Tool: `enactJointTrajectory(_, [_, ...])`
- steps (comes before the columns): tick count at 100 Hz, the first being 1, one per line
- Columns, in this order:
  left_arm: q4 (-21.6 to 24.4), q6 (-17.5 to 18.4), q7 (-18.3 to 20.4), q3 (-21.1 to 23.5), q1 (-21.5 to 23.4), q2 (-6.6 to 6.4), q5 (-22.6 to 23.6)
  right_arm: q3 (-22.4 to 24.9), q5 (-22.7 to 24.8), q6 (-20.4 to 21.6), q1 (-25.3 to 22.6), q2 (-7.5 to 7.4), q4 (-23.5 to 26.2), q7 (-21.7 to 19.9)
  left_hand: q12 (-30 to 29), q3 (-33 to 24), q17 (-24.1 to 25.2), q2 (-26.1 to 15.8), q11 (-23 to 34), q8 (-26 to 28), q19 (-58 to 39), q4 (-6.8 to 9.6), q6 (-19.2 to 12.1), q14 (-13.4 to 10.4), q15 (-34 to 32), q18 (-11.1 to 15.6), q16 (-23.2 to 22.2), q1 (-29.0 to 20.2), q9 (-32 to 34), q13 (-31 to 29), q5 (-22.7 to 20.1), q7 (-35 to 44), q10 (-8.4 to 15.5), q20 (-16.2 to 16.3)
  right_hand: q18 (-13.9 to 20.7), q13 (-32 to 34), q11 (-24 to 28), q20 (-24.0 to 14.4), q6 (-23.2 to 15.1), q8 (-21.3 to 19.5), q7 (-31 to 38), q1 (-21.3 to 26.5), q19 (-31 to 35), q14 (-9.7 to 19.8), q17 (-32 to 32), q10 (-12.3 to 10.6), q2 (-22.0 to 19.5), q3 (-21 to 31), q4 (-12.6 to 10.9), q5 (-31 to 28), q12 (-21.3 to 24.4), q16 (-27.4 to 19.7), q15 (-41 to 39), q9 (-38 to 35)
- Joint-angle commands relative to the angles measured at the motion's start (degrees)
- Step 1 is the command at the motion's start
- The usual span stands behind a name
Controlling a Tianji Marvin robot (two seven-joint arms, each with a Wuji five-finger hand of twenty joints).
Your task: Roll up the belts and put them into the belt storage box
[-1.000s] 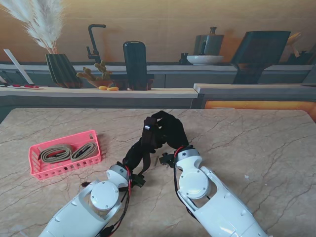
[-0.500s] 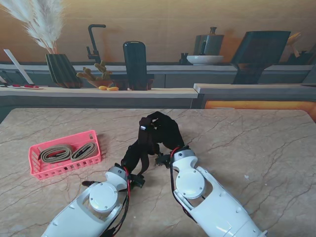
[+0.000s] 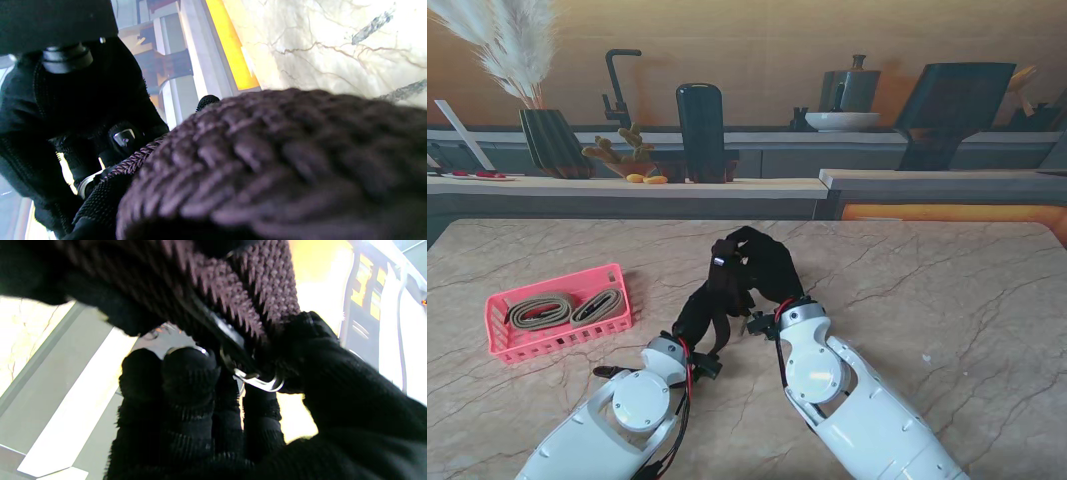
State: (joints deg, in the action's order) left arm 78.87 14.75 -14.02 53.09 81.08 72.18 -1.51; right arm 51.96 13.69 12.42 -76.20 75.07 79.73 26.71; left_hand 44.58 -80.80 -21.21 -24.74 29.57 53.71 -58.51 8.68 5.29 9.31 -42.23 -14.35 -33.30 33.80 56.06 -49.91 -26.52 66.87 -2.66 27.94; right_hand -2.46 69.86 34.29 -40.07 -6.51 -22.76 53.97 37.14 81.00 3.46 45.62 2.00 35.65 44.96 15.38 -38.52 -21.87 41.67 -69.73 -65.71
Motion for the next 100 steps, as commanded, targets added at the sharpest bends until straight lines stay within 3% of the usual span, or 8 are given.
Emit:
enactJointTrajectory(1, [1.18,0.11,-0.59,0.35,0.1,0.8,0.27,0.04,0.11,-0.07,-1.16,-0.51,-0.1,0.28,1.18,-3.53,-0.88,-15.25,3.25,6.44,-2.38,-1.59,-0.62,-0.85,-3.44,2.08,0.16,-0.13,3.18,-2.32,-2.05,10.89,1.03,0.53,0.28,0.02,1.7,0.33,-14.71,-0.01,9.12,7.48,-0.36,0.71,-0.85,-0.87,-5.35,7.21,-2.3,-3.55,0.22,-0.91,0.38,-0.19])
enactJointTrajectory(10, [1.44,-0.33,-1.03,0.81,0.27,0.82,0.48,0.67,0.77,-0.33,-1.76,-0.92,0.4,-0.11,2.72,-3.39,-0.34,-15.24,6.87,9.66,-2.85,-1.52,0.72,-0.69,-6.05,2.02,-0.27,-0.31,2.69,-2.34,-1.58,11.05,1.07,0.6,0.13,-0.95,2.64,0.51,-13.57,0.85,9.31,6.69,-0.68,0.51,-1.64,-0.19,-3.91,7.55,-2.26,-2.98,0.22,-1.15,0.76,0.44])
enactJointTrajectory(37, [0.89,0.08,-0.47,1.45,-0.13,0.42,1.75,4.07,2.12,-2.15,-4.7,-3.52,4.59,-6.19,8.47,-2.86,-0.26,-15.25,14.09,21.53,-4.55,2.77,3.21,0.17,-10.19,1.3,-2.73,-3.46,2.47,-2.85,-1.87,10.04,1.31,1.47,-2.28,-5.91,5.48,1.73,-4.59,2.75,3.25,-2.11,-5.24,-1.92,-6.0,2.8,0.91,8.94,-2.58,3.79,0.08,-2.39,5.87,6.94])
enactJointTrajectory(42, [0.97,0.16,0.1,1.52,-0.12,0.28,1.52,4.82,2.26,-2.65,-5.22,-4.07,5.42,-7.79,8.84,-3.23,-0.48,-15.25,14.27,22.02,-4.87,3.0,3.28,0.56,-10.59,1.03,-3.04,-3.94,2.73,-2.97,-2.29,10.22,1.23,1.62,-3.09,-7.49,4.89,1.87,-1.08,0.32,-3.73,-6.51,-6.91,-2.86,-7.22,3.22,0.21,10.48,-4.69,4.57,0.25,-2.7,8.55,8.84])
enactJointTrajectory(46, [0.99,0.27,0.6,1.54,-0.14,0.14,1.44,5.43,2.26,-3.16,-5.65,-4.5,6.11,-9.13,9.07,-3.46,-0.79,-15.25,14.31,22.28,-5.25,3.14,3.35,0.86,-10.93,0.71,-3.32,-4.24,3.01,-3.19,-2.57,10.25,1.08,1.78,-3.62,-8.98,4.57,2.03,1.4,-4.61,-8.98,-9.97,-8.48,-3.54,-8.34,3.78,-0.52,11.3,-8.87,5.42,0.3,-3.02,10.99,10.67])
enactJointTrajectory(58, [1.06,0.58,2.89,1.56,-0.28,-0.43,1.01,7.17,2.17,-3.71,-6.52,-5.55,7.61,-12.41,9.48,-3.93,-1.82,-15.24,14.04,22.53,-6.26,3.3,3.42,1.45,-11.54,0.37,-3.97,-4.43,3.87,-4.14,-3.35,10.21,0.93,2.21,-5.22,-12.48,3.66,2.43,5.48,-5.78,-14.7,-13.32,-12.02,-5.52,-10.74,5.72,-2.52,4.78,-9.21,10.29,0.79,-4.8,17.99,15.59])
enactJointTrajectory(84, [3.26,-3.87,7.63,2.27,0.34,-1.2,-3.62,10.48,7.1,-1.05,-7.51,-6.96,8.72,-13.81,6.72,-4.01,-3.98,-15.25,15.32,17.34,-10.36,2.76,5.31,3.07,-13.6,0.02,-4.04,-3.55,6.27,-7.48,-4.62,11.14,-1.69,3.57,-9.62,-23.9,0.54,4.02,4.22,-7.13,-18.38,-15.7,-23.04,-9.78,-18.4,4.8,-4.74,-3.46,-9.83,17.53,1.66,-11.28,37.7,24.66])
enactJointTrajectory(100, [5.6,-9.06,8.74,3.73,1.43,-1.1,-7.65,12.13,15.93,3.55,-7.52,-7.63,7.57,-10.12,3.51,-4.09,-5.79,-15.25,18.79,13.28,-13.4,1.83,7.23,3.88,-16.52,-0.46,-2.6,-3.04,8.16,-10.37,-5.31,12.22,-3.08,4.38,-8.82,-30.59,-1.23,6.5,0.34,-7.52,-16.25,-12.31,-29.19,-7.59,-21.73,2.38,-1.73,1.61,-9.81,21.7,2.78,-15.01,44.27,29.9])
